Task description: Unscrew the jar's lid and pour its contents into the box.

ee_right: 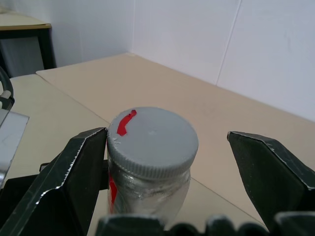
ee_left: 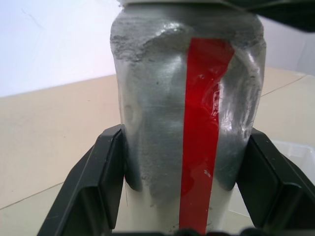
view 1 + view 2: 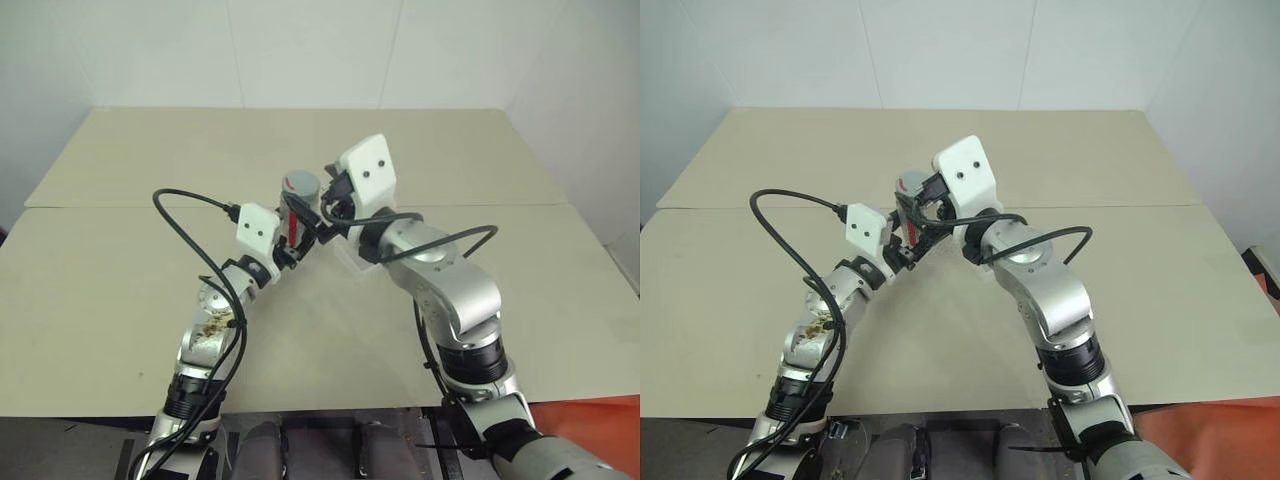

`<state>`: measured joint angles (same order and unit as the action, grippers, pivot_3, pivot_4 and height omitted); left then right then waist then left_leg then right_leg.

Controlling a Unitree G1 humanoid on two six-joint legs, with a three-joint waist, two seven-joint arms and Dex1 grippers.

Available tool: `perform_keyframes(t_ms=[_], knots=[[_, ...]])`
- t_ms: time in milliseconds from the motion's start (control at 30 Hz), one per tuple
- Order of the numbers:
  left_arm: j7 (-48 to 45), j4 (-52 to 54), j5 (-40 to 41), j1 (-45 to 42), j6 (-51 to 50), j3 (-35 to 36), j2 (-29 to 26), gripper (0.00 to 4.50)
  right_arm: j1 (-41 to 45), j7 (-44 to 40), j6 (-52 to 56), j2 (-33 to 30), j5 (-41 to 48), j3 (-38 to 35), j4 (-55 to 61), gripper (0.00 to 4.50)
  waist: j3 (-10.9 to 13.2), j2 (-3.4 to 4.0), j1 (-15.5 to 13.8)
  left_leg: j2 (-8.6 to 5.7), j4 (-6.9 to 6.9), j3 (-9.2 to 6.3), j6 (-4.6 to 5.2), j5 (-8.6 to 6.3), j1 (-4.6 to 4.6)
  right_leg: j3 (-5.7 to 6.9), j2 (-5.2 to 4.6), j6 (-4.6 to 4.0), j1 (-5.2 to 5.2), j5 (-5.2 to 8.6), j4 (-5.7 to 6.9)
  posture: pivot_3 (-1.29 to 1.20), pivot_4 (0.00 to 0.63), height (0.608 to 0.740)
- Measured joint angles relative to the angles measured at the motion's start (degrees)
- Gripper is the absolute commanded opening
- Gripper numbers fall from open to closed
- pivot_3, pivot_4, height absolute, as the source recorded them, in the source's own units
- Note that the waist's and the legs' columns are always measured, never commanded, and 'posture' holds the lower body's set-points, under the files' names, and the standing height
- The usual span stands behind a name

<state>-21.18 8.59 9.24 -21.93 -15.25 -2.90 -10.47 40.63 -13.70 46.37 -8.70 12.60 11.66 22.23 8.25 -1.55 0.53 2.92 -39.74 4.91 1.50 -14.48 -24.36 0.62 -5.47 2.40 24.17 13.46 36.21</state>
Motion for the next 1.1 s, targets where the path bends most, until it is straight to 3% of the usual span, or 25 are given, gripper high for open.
perform_keyframes(t_ms=[867,1100], knots=[[-0.9,0.5,2.0,0.8,-0.1,1.5,-1.4,2.86,-3.7,-1.0,2.0,-1.9,0.1,-1.6,4.8,4.43,0.0,0.0,0.1,0.0,0.0,-0.01,0.0,0.0,0.0,0.0,0.0,0.0,0.0,0.0,-0.02,0.0,0.15,0.74],[-2.0,0.7,2.5,1.1,-0.1,1.8,-2.2,2.86,-5.5,-4.8,1.5,-4.8,1.6,-1.6,6.5,4.43,0.0,0.0,0.1,0.0,0.0,-0.01,0.0,0.0,0.01,0.0,0.0,0.0,-0.01,0.0,-0.04,0.0,0.15,0.74]])
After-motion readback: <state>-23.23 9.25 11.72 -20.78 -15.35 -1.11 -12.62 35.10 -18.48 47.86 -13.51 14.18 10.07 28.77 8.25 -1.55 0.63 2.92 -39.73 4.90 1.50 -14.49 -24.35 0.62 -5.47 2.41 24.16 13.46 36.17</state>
